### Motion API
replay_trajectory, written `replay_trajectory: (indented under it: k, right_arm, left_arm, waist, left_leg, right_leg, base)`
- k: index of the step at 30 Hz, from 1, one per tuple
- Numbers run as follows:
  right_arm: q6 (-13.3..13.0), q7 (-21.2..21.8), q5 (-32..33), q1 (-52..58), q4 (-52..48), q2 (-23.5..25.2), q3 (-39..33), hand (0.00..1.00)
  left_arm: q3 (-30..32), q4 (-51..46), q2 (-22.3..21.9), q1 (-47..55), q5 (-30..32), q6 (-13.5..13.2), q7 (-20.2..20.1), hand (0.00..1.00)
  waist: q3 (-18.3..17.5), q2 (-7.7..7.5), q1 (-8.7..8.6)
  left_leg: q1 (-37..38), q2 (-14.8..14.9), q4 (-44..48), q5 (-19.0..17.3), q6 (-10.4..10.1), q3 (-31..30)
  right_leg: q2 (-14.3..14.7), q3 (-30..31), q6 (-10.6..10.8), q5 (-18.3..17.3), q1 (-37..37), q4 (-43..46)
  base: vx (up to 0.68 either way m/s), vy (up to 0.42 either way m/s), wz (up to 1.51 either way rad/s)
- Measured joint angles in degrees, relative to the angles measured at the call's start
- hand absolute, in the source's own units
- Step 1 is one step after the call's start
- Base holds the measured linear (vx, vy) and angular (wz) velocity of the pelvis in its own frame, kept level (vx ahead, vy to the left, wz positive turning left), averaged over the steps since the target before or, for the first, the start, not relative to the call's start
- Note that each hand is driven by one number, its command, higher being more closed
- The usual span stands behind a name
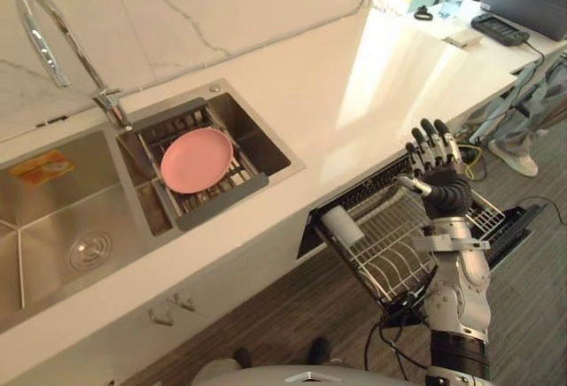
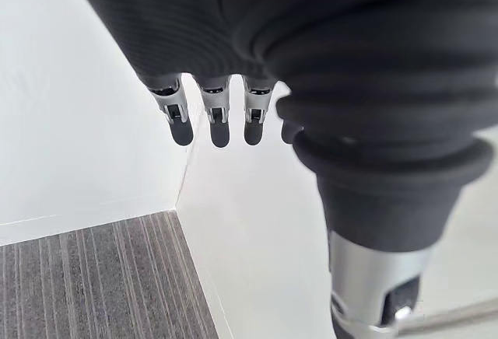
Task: Walk over to the sink, pick up the cup, carry it to the dishwasher, place the cup inside the dishwasher, then close the dishwasher door
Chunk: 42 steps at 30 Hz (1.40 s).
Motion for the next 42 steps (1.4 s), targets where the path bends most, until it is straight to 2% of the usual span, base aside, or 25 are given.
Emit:
replay_trajectory:
  k: [2,3,5,7,10,12,13,14,15,19,20,21,22,23,24,25,26,27,29,30,33,36,38,39,42]
  right_arm:
    - [-0.01,-0.69,-0.11,0.07,-0.34,-0.04,0.25,0.0]
    - [-0.02,-1.51,-0.11,0.13,-0.38,-0.31,-0.44,0.0]
    - [-0.15,-3.09,-0.09,0.18,-0.39,-0.98,-2.33,0.0]
    - [-0.19,-4.58,-0.01,0.62,-1.96,-1.03,-4.19,0.0]
    - [-0.62,-4.3,0.09,0.73,-4.81,-0.09,-4.17,0.0]
    - [-1.01,-4.33,0.15,1.36,-4.89,0.07,-4.32,0.0]
    - [-1.65,-4.31,0.15,2.41,-4.91,0.68,-4.34,0.0]
    - [-6.72,-4.96,-0.12,5.31,-9.43,3.74,-4.18,0.0]
    - [-6.83,-5.42,-0.12,4.56,-10.12,3.72,-4.2,0.0]
    - [-6.76,-5.56,-0.11,4.68,-11.0,3.7,-4.11,0.0]
    - [-6.63,-5.89,-0.11,4.98,-11.83,3.72,-4.2,0.0]
    - [-6.41,-8.13,-0.76,6.44,-15.34,3.65,-4.47,0.0]
    - [-4.75,-9.7,-2.6,7.37,-20.2,3.64,-4.08,0.0]
    - [-3.81,-10.09,-4.18,7.12,-22.0,3.57,-3.15,0.0]
    - [-2.62,-10.14,-6.84,6.36,-23.59,3.4,-0.82,0.0]
    - [-1.22,-10.03,-10.06,4.85,-24.94,2.75,2.07,0.0]
    - [-0.36,-10.06,-12.41,4.21,-25.73,1.47,2.78,0.0]
    - [-0.01,-10.06,-13.1,3.92,-25.76,0.82,2.82,0.0]
    - [1.85,-10.12,-17.36,3.94,-25.64,-1.9,2.65,0.0]
    - [3.08,-10.13,-19.12,3.78,-25.06,-3.91,2.48,0.0]
    - [4.84,-10.26,-22.99,3.51,-23.01,-6.42,1.15,0.0]
    - [4.84,-12.04,-27.08,3.14,-20.39,-6.43,-0.39,0.0]
    - [4.82,-13.07,-29.75,2.63,-19.96,-6.43,-0.38,0.0]
    - [4.87,-14.43,-30.29,2.26,-19.95,-6.42,-0.38,0.0]
    - [5.28,-15.9,-29.62,2.24,-19.93,-5.94,-0.09,0.0]
  left_arm:
    - [0.74,0.01,0.05,0.31,2.66,-0.02,0.6,0.0]
    - [0.56,-0.05,0.04,0.17,4.59,-0.1,0.59,0.0]
    - [0.37,-0.19,-0.12,-0.15,6.8,-0.38,0.49,0.0]
    - [0.48,-0.27,-0.32,0.57,8.91,-0.45,0.03,0.0]
    - [0.98,-0.23,-1.29,2.1,8.87,-0.34,-0.76,0.0]
    - [0.77,-0.08,-2.19,2.25,8.85,-0.34,-0.88,0.0]
    - [0.43,-0.06,-2.2,1.85,8.85,-0.53,-1.27,0.0]
    - [0.44,-2.6,2.01,-1.94,5.64,-2.02,-5.06,0.0]
    - [0.45,-2.59,1.47,-1.82,5.28,-2.08,-5.8,0.0]
    - [0.36,-3.21,0.79,-2.04,4.86,-1.9,-6.29,0.0]
    - [-0.15,-5.88,0.58,-2.54,3.08,-1.66,-7.33,0.0]
    - [-1.57,-10.72,0.6,-3.21,0.16,0.8,-9.88,0.0]
    - [-2.25,-13.84,0.89,-5.63,-4.87,6.05,-13.73,0.0]
    - [-1.67,-14.48,0.91,-6.62,-7.08,8.05,-15.15,0.0]
    - [-0.74,-15.45,0.76,-7.16,-9.87,10.06,-16.27,0.0]
    - [-0.3,-15.38,0.12,-7.16,-12.76,11.89,-17.01,0.0]
    - [-0.28,-15.13,-1.84,-6.8,-14.66,13.04,-17.59,0.0]
    - [-0.17,-14.71,-2.75,-6.66,-15.36,13.52,-17.91,0.0]
    - [0.39,-12.0,-5.11,-5.72,-16.34,14.12,-18.54,0.0]
    - [0.39,-10.97,-5.13,-5.09,-16.52,14.14,-18.63,0.0]
    - [0.37,-10.71,-4.66,-3.4,-16.74,13.62,-18.66,0.0]
    - [-0.06,-10.78,-3.37,-3.69,-15.9,11.94,-18.65,0.0]
    - [-1.18,-10.78,-2.61,-3.82,-15.87,11.53,-18.61,0.0]
    - [-2.18,-10.78,-2.43,-4.16,-15.79,11.54,-18.67,0.0]
    - [-3.38,-10.8,-2.41,-4.94,-14.78,11.56,-19.51,0.0]
  waist:
    - [-0.05,0.05,-0.18]
    - [0.02,-0.25,-0.96]
    - [-0.2,-0.05,-1.58]
    - [-0.46,0.24,-0.58]
    - [-0.67,0.43,-0.4]
    - [-0.57,0.45,-1.1]
    - [-0.3,0.33,-1.71]
    - [1.97,-3.26,-3.17]
    - [2.17,-2.89,-2.61]
    - [3.43,-0.8,-2.6]
    - [3.38,-0.56,-3.36]
    - [3.17,-0.34,-3.96]
    - [2.84,-0.9,-3.49]
    - [2.47,-1.48,-2.79]
    - [1.4,-3.18,-1.7]
    - [0.28,-4.13,-0.35]
    - [-0.62,-4.54,0.02]
    - [-0.61,-4.56,0.24]
    - [-0.3,-3.47,-0.28]
    - [-0.68,-2.31,-0.23]
    - [-0.75,-1.06,-0.44]
    - [-0.76,-1.08,-0.9]
    - [-0.47,-1.78,-1.24]
    - [-0.26,-2.26,-1.71]
    - [-0.32,-2.35,-2.47]
  left_leg:
    - [0.35,0.19,-0.21,-0.9,0.3,1.35]
    - [0.7,1.17,-0.17,-1.04,0.61,6.24]
    - [0.91,2.0,0.24,-0.06,0.82,10.33]
    - [1.68,0.43,-0.48,0.69,1.37,8.31]
    - [2.05,-0.73,-2.15,0.67,1.96,8.06]
    - [2.19,-0.78,-3.07,0.52,2.65,7.48]
    - [2.23,-0.68,-3.33,0.86,3.07,6.43]
    - [1.53,-0.15,-0.7,1.32,2.22,-1.42]
    - [1.25,0.49,-0.56,1.36,1.73,-1.24]
    - [0.43,1.18,-1.22,1.2,1.21,-2.66]
    - [-0.01,1.33,-1.69,1.54,1.08,-4.5]
    - [-0.34,1.71,-2.57,2.6,0.55,-7.88]
    - [-0.41,2.28,-3.1,3.28,-0.52,-9.61]
    - [-0.25,2.54,-3.07,3.64,-0.99,-8.53]
    - [-1.16,2.61,-1.97,4.4,-1.47,-7.02]
    - [-3.1,3.01,-0.06,3.82,-2.23,-6.7]
    - [-4.01,3.72,-0.17,3.48,-2.93,-6.57]
    - [-4.1,4.19,-0.51,2.97,-2.95,-5.3]
    - [-4.38,5.84,0.11,3.43,-3.41,1.24]
    - [-4.62,5.49,-0.5,4.22,-3.33,2.02]
    - [-3.82,3.51,-4.68,7.82,-2.58,1.57]
    - [-4.04,2.47,-4.78,8.63,-2.03,0.51]
    - [-4.04,2.06,-5.12,8.72,-1.9,0.58]
    - [-4.28,1.65,-5.21,8.55,-1.96,0.84]
    - [-5.07,1.36,-5.27,8.9,-1.59,1.72]
  right_leg:
    - [-0.48,-2.51,0.67,-0.82,1.92,0.0]
    - [-1.41,-5.42,1.26,-1.21,3.33,0.01]
    - [-2.41,-8.75,1.93,-1.13,5.05,0.03]
    - [-3.9,-10.35,3.13,-0.45,6.88,0.28]
    - [-5.56,-10.49,4.12,-0.74,6.03,2.65]
    - [-8.32,-9.53,4.52,-3.68,2.43,12.11]
    - [-11.22,-7.99,3.35,-5.6,-1.12,21.99]
    - [-11.24,6.24,2.09,-7.48,-4.98,32.02]
    - [-10.56,6.02,2.36,-7.67,-4.67,31.05]
    - [-8.92,8.56,2.54,-7.8,-4.46,29.09]
    - [-8.34,10.47,2.54,-7.79,-4.14,28.77]
    - [-6.93,13.4,2.41,-8.25,-2.53,26.55]
    - [-5.29,14.03,3.93,-8.5,1.99,20.55]
    - [-4.92,13.36,5.17,-8.71,3.96,17.15]
    - [-4.77,11.88,6.34,-9.42,5.91,13.33]
    - [-3.98,10.02,6.78,-9.96,6.53,10.91]
    - [-3.24,9.08,6.8,-10.19,6.85,9.52]
    - [-3.05,8.85,6.79,-10.32,7.23,8.98]
    - [-3.01,6.77,7.05,-10.71,8.84,7.49]
    - [-3.35,6.03,7.14,-10.79,8.68,7.47]
    - [-4.67,5.43,7.26,-10.88,8.21,7.4]
    - [-5.37,4.32,7.27,-10.88,8.28,7.51]
    - [-5.75,4.38,7.28,-10.89,8.23,7.53]
    - [-5.96,4.52,7.4,-10.97,7.81,7.54]
    - [-6.33,4.99,7.55,-10.91,6.39,7.6]
  base:
    - [-0.01,0.014,0.62]
    - [0.02,0.041,0.99]
    - [0.03,0.084,1.09]
    - [0.03,0.143,0.73]
    - [0.02,0.099,0.11]
    - [0.0,0.11,0.14]
    - [0.01,0.188,1.66]
    - [0.03,0.131,1.58]
    - [0.04,0.062,1.42]
    - [0.01,-0.005,0.06]
    - [0.02,0.048,0.94]
    - [0.05,0.041,1.48]
    - [0.09,-0.006,1.38]
    - [0.13,-0.111,0.71]
    - [0.12,-0.273,0.08]
    - [0.12,-0.306,0.08]
    - [0.07,-0.245,0.17]
    - [0.06,-0.115,0.44]
    - [0.0,-0.055,0.51]
    - [-0.02,0.001,0.33]
    - [0.0,0.077,0.23]
    - [-0.04,0.06,0.22]
    - [-0.07,0.032,-0.01]
    - [-0.08,0.024,-0.07]
    - [-0.09,0.036,-0.14]
